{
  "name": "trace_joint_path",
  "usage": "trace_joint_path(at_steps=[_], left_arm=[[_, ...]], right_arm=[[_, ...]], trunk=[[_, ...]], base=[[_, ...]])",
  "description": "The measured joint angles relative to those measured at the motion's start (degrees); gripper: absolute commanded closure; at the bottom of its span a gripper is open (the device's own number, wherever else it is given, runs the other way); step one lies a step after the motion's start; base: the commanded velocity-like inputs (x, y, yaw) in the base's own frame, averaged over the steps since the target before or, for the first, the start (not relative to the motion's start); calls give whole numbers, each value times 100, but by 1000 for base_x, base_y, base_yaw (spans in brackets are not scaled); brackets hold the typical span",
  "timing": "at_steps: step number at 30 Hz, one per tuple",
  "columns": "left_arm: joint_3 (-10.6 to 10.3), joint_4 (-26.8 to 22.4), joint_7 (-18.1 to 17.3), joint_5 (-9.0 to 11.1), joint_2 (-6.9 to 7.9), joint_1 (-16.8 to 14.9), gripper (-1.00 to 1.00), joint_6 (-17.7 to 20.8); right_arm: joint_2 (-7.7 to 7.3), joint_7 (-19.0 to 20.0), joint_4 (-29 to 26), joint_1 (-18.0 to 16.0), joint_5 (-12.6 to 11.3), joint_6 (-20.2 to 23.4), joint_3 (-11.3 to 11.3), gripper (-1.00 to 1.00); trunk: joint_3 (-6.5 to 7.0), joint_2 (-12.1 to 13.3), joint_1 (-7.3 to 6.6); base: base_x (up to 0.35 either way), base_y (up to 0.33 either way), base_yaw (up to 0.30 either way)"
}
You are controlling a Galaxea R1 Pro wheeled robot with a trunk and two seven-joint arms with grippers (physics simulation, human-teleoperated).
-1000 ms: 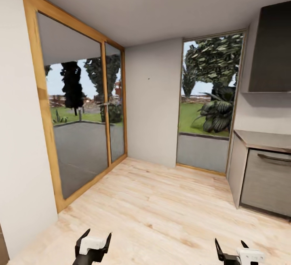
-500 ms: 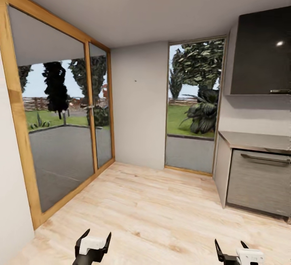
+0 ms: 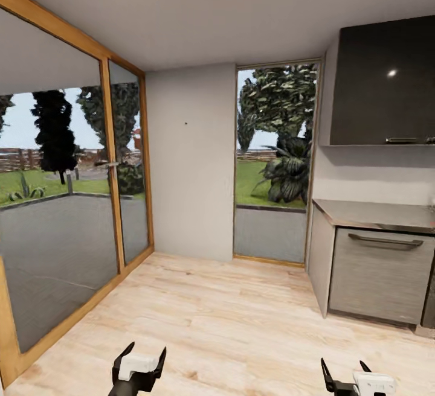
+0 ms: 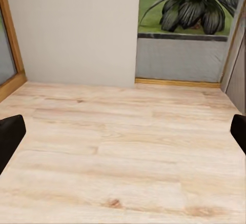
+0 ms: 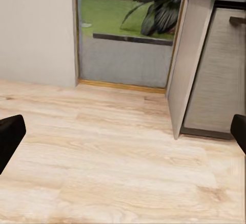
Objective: Put the three can of soda from the living room inside the tash can in the kitchen.
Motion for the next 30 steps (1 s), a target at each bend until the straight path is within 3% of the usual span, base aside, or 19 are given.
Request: trace_joint_path(at_steps=[9, 19, 30], left_arm=[[-8, 0, 1, -6, -1, 0, -100, -3], [-25, 0, 1, -7, -1, 0, -100, -4], [-25, 0, 1, 8, 4, 0, -100, -8]], right_arm=[[0, 0, 34, -3, 7, 0, 8, -100], [0, 0, 45, -6, 9, 0, 9, -100], [0, 0, 46, -9, 13, 0, 16, -100]], trunk=[[65, 1, -1], [138, 0, 0], [175, 0, 0]], base=[[276, -42, -185], [235, -180, -185], [94, -108, -69]])
